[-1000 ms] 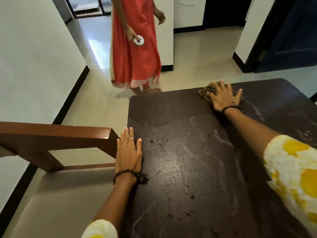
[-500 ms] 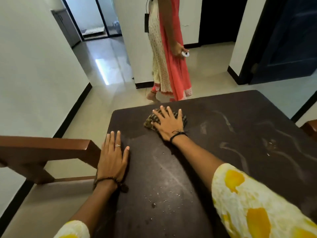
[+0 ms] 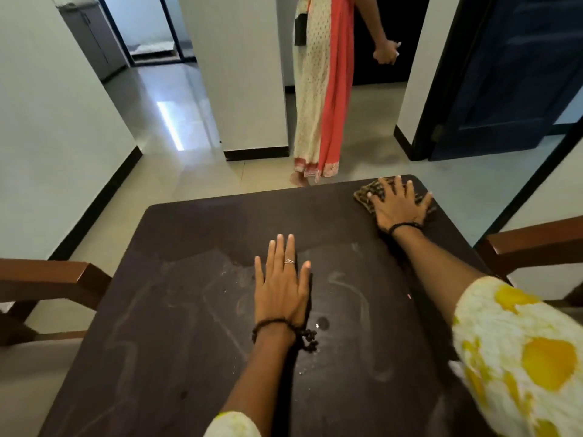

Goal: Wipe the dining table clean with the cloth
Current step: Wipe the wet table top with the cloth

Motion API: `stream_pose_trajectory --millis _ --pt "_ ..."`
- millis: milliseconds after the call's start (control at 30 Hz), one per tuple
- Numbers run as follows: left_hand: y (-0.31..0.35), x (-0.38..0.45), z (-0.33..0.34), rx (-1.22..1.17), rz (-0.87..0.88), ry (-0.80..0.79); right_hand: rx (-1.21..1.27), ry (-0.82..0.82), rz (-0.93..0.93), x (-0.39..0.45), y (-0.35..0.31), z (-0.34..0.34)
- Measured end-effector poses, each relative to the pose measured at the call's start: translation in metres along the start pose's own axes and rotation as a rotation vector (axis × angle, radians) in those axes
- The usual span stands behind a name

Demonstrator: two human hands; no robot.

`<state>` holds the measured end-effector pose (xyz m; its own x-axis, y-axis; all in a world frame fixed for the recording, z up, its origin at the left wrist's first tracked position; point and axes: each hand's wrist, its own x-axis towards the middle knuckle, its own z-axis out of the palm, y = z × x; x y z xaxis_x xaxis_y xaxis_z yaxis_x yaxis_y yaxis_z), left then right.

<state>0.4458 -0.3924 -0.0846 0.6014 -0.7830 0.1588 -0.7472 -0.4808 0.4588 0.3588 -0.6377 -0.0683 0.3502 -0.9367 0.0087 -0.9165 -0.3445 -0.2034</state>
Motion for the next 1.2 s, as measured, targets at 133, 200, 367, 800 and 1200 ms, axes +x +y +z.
stream_pose_trajectory --millis 133,200,367,800,1200 --pt "0.003 0.0 0.0 0.003 -0.008 0.028 -0.014 -0.002 -0.257 -0.011 -0.061 0.015" --pt "0.003 0.001 -0.001 -0.03 -0.033 0.05 0.009 -0.04 -0.441 -0.02 -0.098 0.023" --pt "0.001 0.003 -0.002 -0.077 -0.035 0.053 -0.021 -0.129 -0.664 -0.02 -0.13 0.031" --pt "-0.002 0.005 0.002 -0.089 -0.02 0.041 0.019 -0.048 -0.132 0.072 0.056 -0.009" --pt "-0.002 0.005 0.003 -0.043 -0.036 0.013 -0.097 -0.012 -0.23 -0.02 0.086 -0.014"
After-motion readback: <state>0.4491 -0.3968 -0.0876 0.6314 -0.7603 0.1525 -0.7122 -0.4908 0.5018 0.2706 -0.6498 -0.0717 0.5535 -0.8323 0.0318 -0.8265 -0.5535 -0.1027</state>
